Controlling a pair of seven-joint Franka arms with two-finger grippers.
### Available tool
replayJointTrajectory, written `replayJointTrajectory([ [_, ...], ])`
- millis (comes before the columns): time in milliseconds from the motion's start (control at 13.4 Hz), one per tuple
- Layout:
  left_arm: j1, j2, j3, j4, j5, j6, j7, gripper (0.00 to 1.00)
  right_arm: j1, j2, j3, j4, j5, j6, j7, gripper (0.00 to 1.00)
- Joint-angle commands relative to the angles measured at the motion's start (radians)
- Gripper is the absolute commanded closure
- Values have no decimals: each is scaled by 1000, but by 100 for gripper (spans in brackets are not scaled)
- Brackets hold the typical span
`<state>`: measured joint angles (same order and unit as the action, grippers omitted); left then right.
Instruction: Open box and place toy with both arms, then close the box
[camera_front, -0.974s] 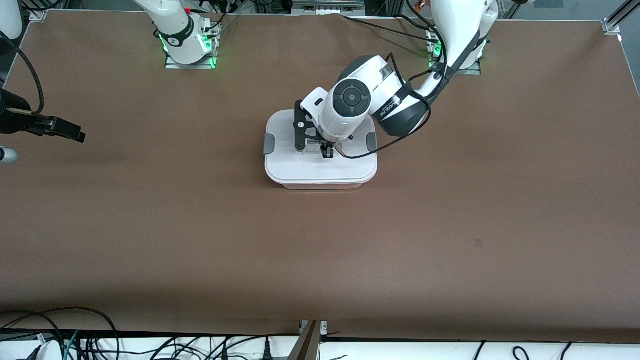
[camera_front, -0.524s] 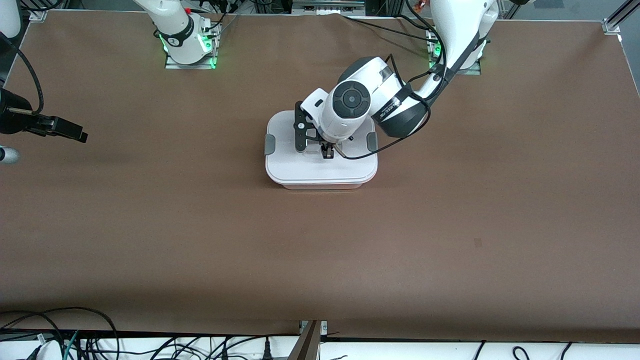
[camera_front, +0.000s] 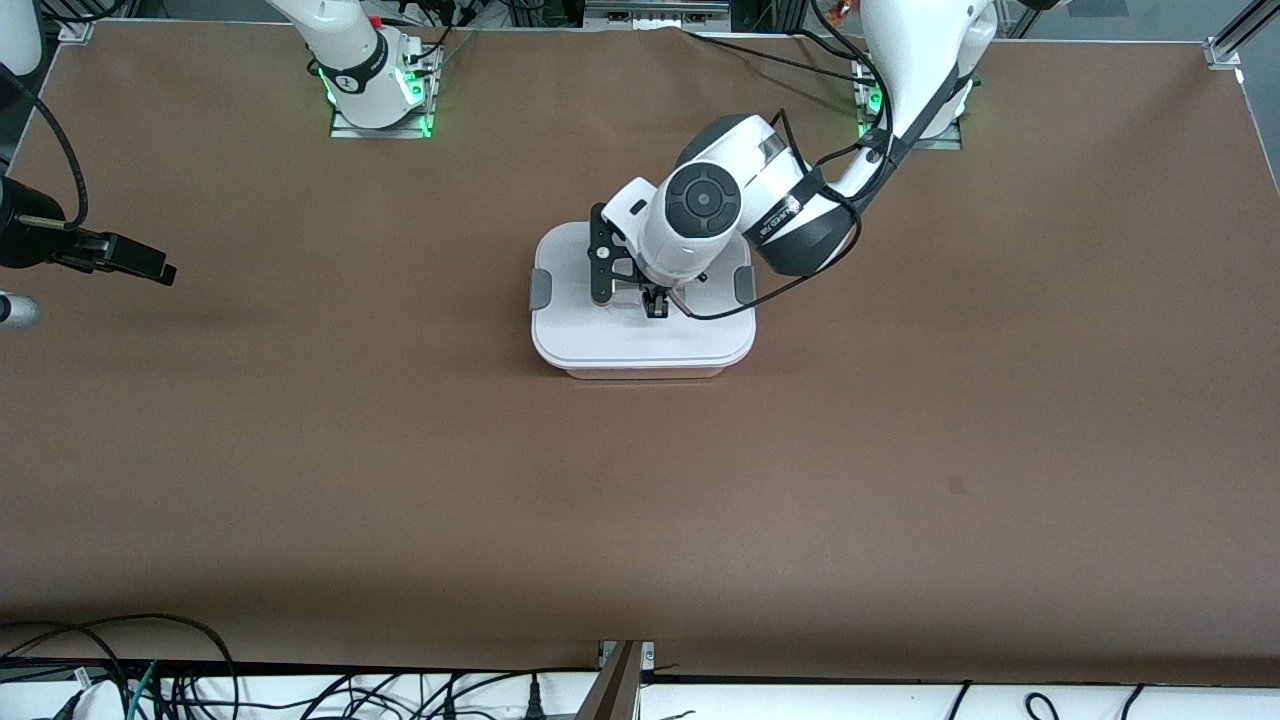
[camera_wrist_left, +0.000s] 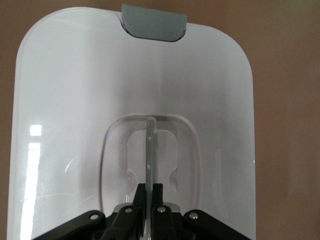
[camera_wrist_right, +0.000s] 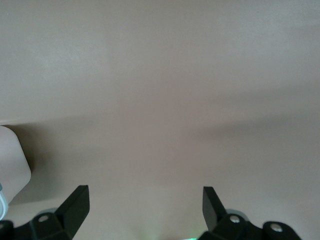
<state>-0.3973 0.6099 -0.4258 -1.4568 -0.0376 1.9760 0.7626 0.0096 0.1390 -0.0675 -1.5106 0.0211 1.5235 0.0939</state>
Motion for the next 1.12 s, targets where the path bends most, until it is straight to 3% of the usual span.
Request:
replayJointTrajectory([
  [0,-3,13,-2,12,19,1,-2,100,7,1,-8,12,17,0,3,0],
  [300,-3,11,-1,12,19,0,-11,100,7,1,-8,12,28,0,6,0],
  [374,-2,11,-1,12,19,0,-20,71,6,1,-8,12,33,0,6,0],
  [449,5,11,-4,10,19,0,-17,1,6,1,-8,12,33,0,6,0],
  [749,17,-45,-1,16,18,-44,-25,0,6,2,-8,12,33,0,7,0],
  [1048,122,-131,1,26,19,-231,-97,0,7,1,-8,12,33,1,7,0],
])
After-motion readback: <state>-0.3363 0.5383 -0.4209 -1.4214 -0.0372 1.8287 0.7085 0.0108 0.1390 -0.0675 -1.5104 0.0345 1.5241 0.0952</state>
